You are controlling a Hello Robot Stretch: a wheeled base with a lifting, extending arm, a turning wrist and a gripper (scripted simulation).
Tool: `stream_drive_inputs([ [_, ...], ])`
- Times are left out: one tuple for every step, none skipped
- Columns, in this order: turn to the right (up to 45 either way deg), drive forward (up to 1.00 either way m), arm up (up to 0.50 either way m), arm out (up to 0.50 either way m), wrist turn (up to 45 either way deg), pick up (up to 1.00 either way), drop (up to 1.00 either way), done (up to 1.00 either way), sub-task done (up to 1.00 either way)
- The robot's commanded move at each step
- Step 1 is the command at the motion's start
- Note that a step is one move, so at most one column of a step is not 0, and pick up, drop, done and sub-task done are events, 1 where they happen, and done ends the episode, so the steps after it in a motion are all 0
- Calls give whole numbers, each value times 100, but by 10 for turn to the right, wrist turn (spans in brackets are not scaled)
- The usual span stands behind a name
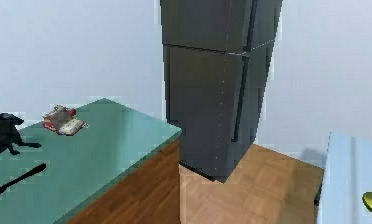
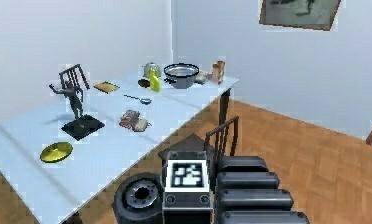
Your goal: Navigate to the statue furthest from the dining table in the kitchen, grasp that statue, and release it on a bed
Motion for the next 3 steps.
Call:
stream_drive_inputs([
  [0,45,0,0,0,0,0,0,0],
  [-450,0,0,0,0,0,0,0,0],
  [-450,0,0,0,0,0,0,0,0],
])
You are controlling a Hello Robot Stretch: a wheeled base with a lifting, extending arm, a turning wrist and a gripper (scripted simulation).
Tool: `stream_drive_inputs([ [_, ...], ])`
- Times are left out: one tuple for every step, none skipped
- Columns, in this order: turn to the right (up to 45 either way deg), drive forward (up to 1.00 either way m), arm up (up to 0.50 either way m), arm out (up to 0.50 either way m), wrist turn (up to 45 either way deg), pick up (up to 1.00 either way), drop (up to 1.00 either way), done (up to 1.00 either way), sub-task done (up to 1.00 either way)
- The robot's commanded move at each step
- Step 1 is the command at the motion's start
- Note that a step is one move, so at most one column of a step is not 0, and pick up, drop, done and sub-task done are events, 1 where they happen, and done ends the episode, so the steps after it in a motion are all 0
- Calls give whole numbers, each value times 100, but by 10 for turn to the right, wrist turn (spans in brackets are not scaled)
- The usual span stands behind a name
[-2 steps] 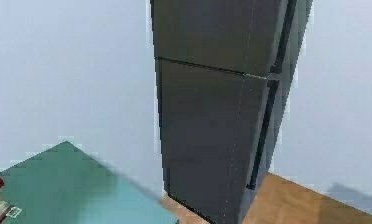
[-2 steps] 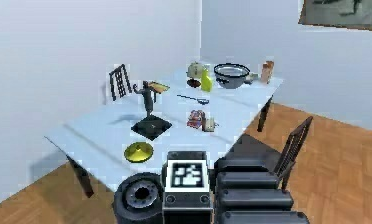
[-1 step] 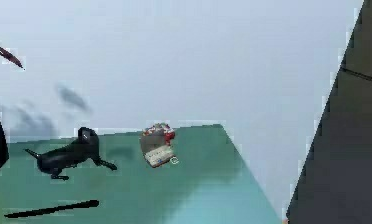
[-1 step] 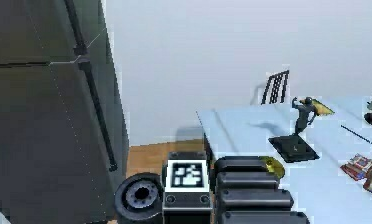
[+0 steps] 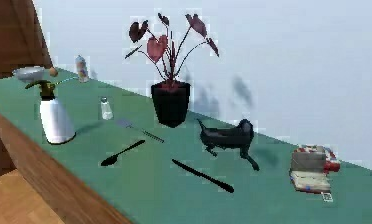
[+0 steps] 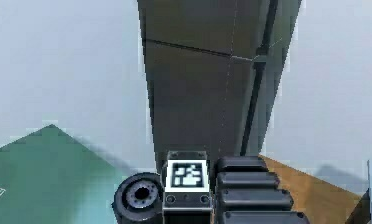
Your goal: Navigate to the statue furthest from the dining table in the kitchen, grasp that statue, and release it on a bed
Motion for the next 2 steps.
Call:
stream_drive_inputs([
  [-450,0,0,0,0,0,0,0,0],
  [-300,0,0,0,0,0,0,0,0],
])
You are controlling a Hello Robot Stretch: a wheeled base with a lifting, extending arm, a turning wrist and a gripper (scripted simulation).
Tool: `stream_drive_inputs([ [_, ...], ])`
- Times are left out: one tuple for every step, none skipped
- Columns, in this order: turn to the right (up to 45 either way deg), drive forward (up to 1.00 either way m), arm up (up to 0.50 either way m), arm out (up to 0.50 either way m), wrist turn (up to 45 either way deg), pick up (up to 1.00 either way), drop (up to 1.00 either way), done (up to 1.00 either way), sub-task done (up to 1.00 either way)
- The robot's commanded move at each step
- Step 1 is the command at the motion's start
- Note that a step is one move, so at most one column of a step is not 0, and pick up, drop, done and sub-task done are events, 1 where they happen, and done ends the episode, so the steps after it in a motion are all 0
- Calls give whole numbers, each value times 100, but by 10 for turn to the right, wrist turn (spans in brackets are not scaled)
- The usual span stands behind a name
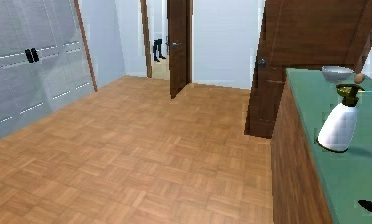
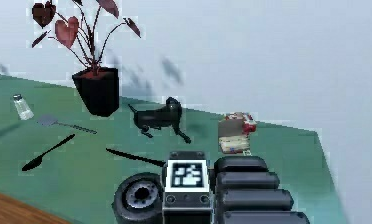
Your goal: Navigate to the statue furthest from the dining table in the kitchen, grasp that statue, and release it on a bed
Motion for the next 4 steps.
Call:
stream_drive_inputs([
  [0,0,0,20,0,0,0,0,0],
  [0,0,0,0,450,0,0,0,0],
  [0,0,0,0,450,0,0,0,0],
  [0,0,0,2,0,0,0,0,0],
])
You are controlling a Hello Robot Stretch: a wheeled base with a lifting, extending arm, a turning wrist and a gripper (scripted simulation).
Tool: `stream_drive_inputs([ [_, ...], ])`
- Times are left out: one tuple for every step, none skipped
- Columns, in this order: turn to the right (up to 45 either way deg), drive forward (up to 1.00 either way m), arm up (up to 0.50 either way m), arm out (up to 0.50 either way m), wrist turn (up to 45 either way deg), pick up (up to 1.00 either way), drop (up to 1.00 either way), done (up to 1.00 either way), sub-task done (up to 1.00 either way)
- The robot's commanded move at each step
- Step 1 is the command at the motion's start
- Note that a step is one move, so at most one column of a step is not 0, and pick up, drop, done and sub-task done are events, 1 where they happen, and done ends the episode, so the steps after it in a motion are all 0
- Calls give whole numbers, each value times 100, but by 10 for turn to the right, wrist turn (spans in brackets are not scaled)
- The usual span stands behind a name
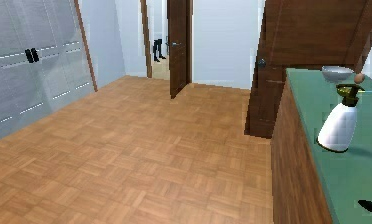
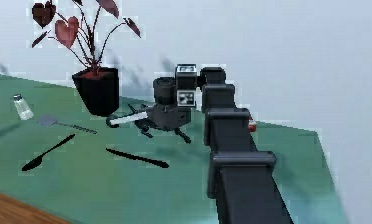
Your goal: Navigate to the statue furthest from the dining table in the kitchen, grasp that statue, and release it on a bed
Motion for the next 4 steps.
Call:
stream_drive_inputs([
  [0,0,0,0,360,0,0,0,0],
  [0,0,0,0,-450,0,0,0,0],
  [0,0,0,0,-450,0,0,0,0],
  [0,0,0,0,-360,0,0,0,0],
])
